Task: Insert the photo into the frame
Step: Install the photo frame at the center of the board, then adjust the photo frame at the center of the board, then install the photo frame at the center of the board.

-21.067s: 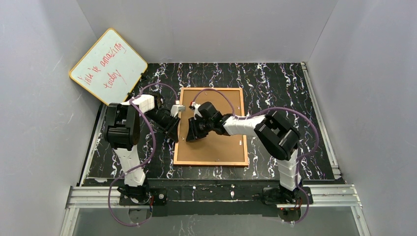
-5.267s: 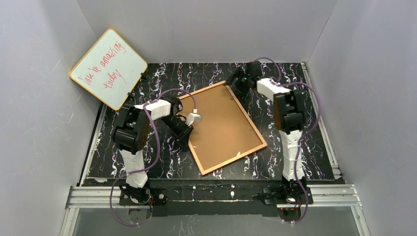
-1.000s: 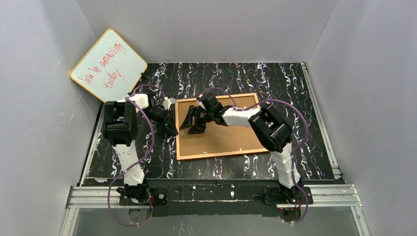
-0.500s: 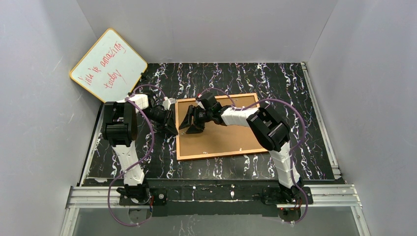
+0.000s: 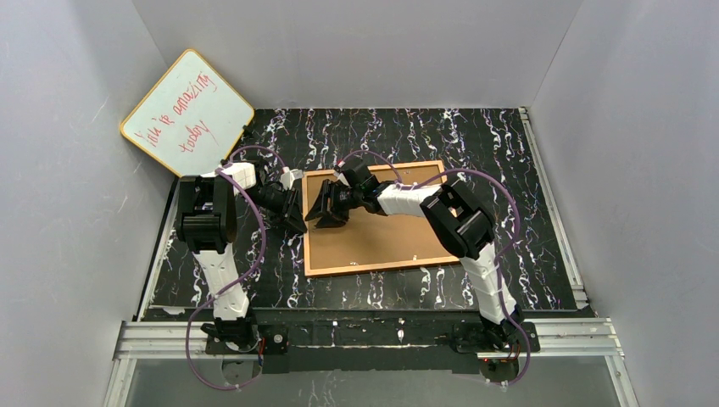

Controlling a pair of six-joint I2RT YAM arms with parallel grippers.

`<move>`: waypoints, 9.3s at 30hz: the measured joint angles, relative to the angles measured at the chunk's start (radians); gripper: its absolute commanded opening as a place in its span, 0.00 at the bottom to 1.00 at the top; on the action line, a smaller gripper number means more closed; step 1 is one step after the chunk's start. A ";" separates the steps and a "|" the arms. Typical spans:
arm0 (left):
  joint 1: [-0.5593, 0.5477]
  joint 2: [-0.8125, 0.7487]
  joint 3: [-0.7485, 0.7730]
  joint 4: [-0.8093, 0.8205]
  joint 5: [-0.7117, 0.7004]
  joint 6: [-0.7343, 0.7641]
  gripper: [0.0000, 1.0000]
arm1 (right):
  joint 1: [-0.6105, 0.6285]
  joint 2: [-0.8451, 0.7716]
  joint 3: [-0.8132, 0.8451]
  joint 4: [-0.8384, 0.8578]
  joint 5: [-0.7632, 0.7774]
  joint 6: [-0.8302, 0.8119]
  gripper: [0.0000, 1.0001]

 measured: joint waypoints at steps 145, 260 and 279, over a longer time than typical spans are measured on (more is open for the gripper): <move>-0.139 -0.005 0.074 -0.195 -0.124 0.403 0.34 | -0.717 -0.516 -0.390 -0.349 0.283 -0.253 0.93; -0.084 0.073 0.049 -0.135 0.095 0.218 0.13 | -0.037 -0.058 -0.028 -0.102 0.034 -0.133 0.57; -0.087 0.071 0.069 -0.148 0.085 0.214 0.25 | -0.123 -0.072 -0.028 -0.114 0.034 -0.154 0.65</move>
